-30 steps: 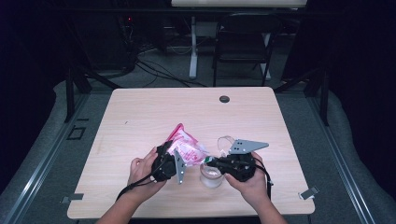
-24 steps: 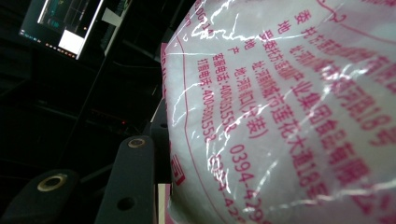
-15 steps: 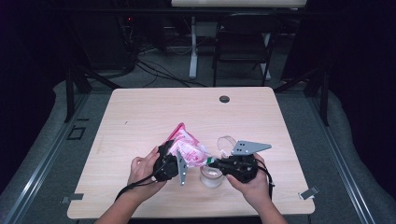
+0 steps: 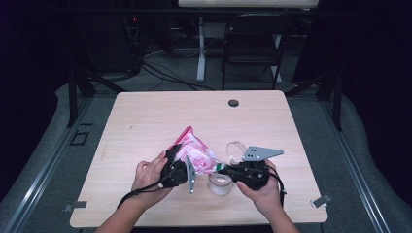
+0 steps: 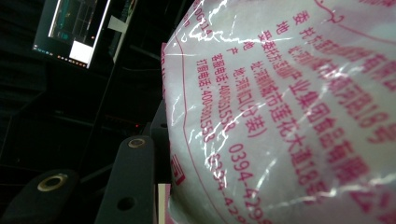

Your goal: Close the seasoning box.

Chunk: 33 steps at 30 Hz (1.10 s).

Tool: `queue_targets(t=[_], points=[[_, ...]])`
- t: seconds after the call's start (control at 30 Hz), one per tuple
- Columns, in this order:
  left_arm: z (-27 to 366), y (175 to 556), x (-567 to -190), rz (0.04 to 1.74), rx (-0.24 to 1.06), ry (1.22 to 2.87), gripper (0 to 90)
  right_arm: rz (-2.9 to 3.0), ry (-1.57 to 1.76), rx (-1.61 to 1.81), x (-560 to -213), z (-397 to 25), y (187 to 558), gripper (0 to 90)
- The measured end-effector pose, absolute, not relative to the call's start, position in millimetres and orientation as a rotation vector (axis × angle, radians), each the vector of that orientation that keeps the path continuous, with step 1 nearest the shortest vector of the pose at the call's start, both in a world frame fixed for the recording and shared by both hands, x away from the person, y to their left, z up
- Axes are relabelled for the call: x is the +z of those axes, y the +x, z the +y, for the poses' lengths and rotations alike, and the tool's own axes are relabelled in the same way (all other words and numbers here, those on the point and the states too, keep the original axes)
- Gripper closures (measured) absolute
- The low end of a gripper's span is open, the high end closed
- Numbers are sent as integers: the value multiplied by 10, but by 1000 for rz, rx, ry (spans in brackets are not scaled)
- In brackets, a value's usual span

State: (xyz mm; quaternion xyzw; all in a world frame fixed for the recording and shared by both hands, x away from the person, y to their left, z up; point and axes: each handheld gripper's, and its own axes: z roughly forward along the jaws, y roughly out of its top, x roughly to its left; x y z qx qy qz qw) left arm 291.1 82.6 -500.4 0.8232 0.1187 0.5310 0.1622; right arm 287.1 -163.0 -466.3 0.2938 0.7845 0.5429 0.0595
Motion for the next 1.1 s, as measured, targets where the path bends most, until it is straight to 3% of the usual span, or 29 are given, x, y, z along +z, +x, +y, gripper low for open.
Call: queue_targets(t=[1.1], points=[[745, 2897, -4893, 232, 1630, 2366, 597, 2350, 877, 1639, -4651, -1678, 2844, 900]])
